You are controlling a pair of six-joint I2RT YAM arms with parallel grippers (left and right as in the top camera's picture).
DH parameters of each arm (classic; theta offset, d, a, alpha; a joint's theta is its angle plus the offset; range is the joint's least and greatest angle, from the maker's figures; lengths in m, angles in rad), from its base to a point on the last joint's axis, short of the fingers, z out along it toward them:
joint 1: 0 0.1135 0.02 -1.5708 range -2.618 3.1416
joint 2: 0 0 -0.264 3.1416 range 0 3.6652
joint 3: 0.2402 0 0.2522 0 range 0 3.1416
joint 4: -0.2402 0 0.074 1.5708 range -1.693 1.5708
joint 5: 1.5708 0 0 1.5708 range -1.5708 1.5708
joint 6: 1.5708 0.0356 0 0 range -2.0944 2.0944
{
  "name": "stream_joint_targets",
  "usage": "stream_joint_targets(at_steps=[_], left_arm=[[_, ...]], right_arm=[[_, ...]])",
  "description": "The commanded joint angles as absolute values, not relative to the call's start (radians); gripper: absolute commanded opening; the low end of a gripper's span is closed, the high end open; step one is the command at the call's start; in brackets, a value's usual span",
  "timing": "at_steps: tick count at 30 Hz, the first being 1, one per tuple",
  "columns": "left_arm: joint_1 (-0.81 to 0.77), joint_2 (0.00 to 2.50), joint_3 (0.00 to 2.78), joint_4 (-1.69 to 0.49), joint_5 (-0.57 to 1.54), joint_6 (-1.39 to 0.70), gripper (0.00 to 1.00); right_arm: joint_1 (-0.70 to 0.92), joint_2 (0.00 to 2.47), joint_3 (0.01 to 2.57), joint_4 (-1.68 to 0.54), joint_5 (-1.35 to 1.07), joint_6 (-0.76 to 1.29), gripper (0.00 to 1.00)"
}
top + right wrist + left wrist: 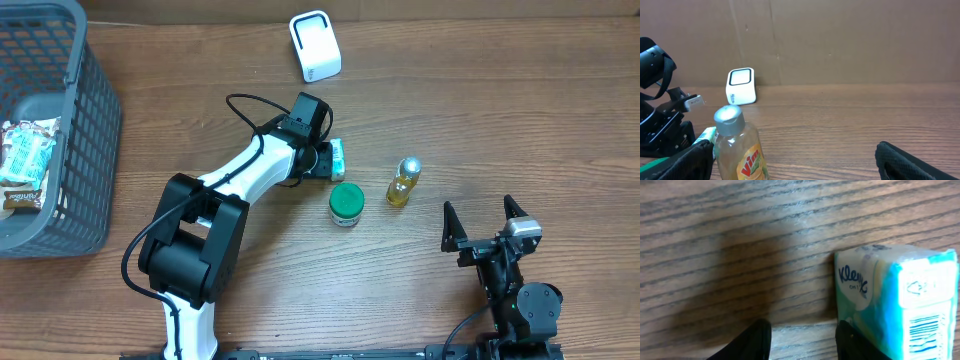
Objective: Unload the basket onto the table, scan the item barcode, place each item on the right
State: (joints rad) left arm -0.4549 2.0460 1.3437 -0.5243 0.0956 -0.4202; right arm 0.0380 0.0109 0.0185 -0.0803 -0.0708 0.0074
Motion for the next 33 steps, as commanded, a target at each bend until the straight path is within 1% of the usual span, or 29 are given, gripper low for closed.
stream_joint_targets(at_steps=[1, 10, 12, 14, 17, 18, 19, 20, 25, 29, 33], left_arm=[[-0.435, 2.061, 1.326, -0.557, 0.067, -0.453, 0.46], [-0.425, 1.961, 1.326, -0.596, 0.067, -0.472, 0.49], [-0.430, 1.927, 1.326, -0.625, 0.077, -0.476, 0.48], [-0.438, 1.906, 1.326, -0.673, 0.101, -0.476, 0.39], [-0.447, 1.901, 1.326, -0.775, 0.144, -0.476, 0.19], [-0.450, 1.902, 1.326, -0.818, 0.150, -0.475, 0.14], [-0.453, 1.902, 1.326, -0.869, 0.149, -0.474, 0.06], [-0.455, 1.902, 1.326, -0.901, 0.150, -0.471, 0.04], [-0.489, 1.902, 1.326, -1.024, 0.175, -0.472, 0.04], [-0.554, 1.902, 1.319, -1.012, 0.231, -0.480, 0.04], [-0.627, 1.902, 1.316, -0.963, 0.170, -0.539, 0.04]], right_arm=[[0.033, 0.003, 0.008, -0.077, -0.068, 0.012, 1.00], [0.033, 0.003, 0.008, -0.077, -0.068, 0.012, 1.00], [0.033, 0.003, 0.008, -0.077, -0.068, 0.012, 1.00], [0.033, 0.003, 0.008, -0.077, -0.068, 0.012, 1.00], [0.033, 0.003, 0.008, -0.077, -0.068, 0.012, 1.00], [0.033, 0.003, 0.008, -0.077, -0.068, 0.012, 1.00], [0.033, 0.003, 0.008, -0.077, -0.068, 0.012, 1.00], [0.033, 0.003, 0.008, -0.077, -0.068, 0.012, 1.00], [0.033, 0.003, 0.008, -0.077, -0.068, 0.012, 1.00], [0.033, 0.003, 0.008, -0.077, -0.068, 0.012, 1.00], [0.033, 0.003, 0.008, -0.077, -0.068, 0.012, 1.00]])
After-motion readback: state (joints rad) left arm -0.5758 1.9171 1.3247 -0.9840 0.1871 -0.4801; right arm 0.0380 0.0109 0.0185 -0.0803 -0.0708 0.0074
